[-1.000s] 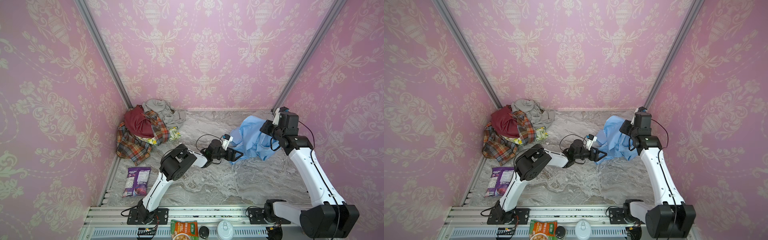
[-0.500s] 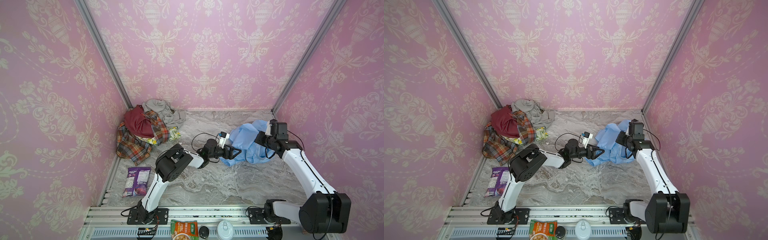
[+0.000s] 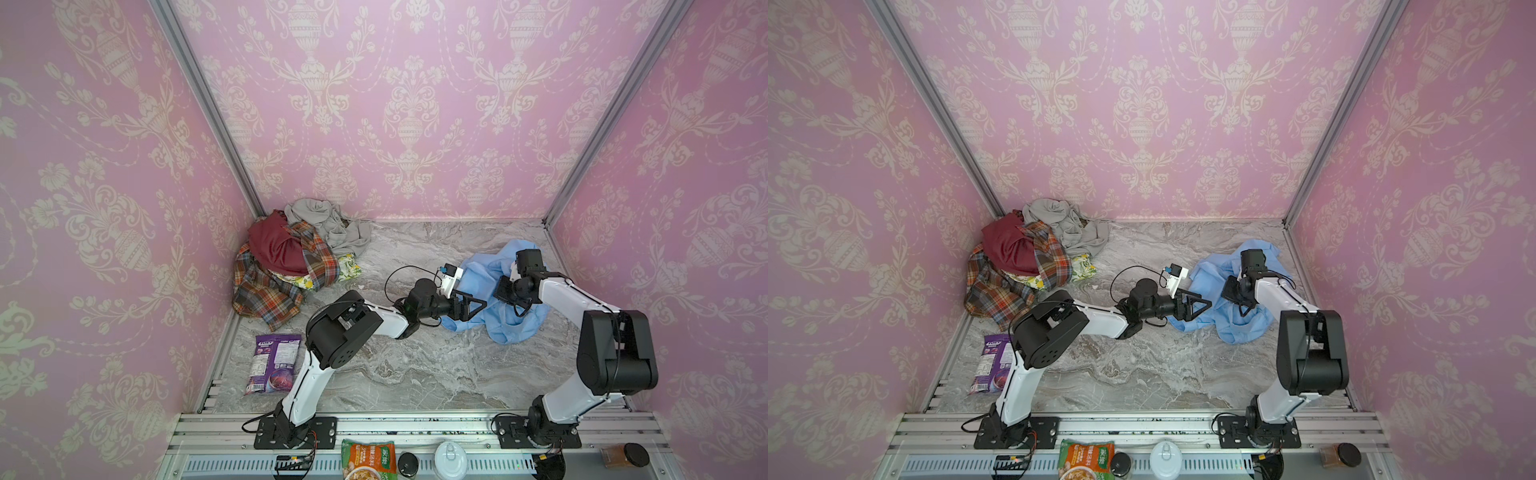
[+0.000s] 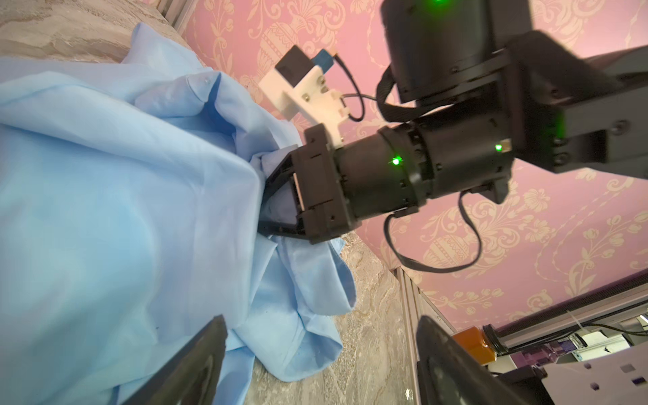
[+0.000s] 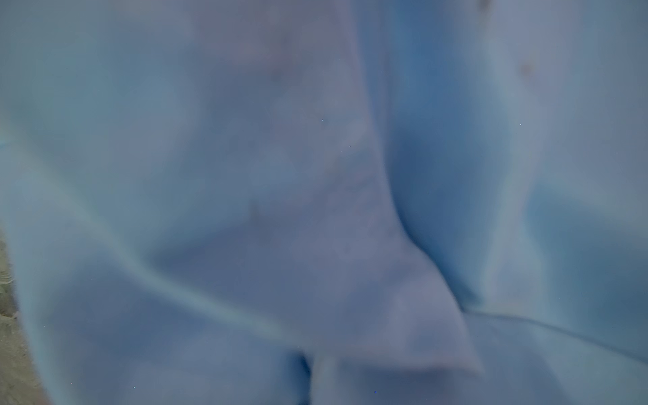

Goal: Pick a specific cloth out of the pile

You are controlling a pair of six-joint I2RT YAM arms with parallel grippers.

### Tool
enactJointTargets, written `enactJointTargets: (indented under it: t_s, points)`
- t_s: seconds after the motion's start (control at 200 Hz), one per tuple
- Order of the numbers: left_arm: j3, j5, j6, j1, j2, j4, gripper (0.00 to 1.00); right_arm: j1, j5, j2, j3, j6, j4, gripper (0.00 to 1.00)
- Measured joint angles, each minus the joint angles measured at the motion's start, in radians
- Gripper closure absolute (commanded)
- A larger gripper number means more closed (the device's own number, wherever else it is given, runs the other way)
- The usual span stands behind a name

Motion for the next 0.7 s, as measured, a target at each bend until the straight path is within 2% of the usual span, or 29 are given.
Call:
enactJointTargets:
  t_s: [0.13, 0.4, 0.465, 0.7]
  points:
    - [-0.051, -0.016, 0.031, 0.001, -0.072, -0.018, 0.11, 0.006, 0.002, 0.094, 0.064, -0.007, -0.026, 1.00]
    - [-0.155, -0.054, 0.100, 0.028, -0.226, -0.101, 0.11, 0.013, 0.048, 0.183, 0.222, -0.067, -0.117, 0.86]
    - [-0.183, -0.066, 0.114, 0.043, -0.264, -0.123, 0.11, 0.013, 0.060, 0.210, 0.274, -0.092, -0.145, 0.80]
    - [-0.283, -0.114, 0.172, 0.102, -0.428, -0.235, 0.10, 0.011, 0.126, 0.349, 0.491, -0.241, -0.262, 0.66]
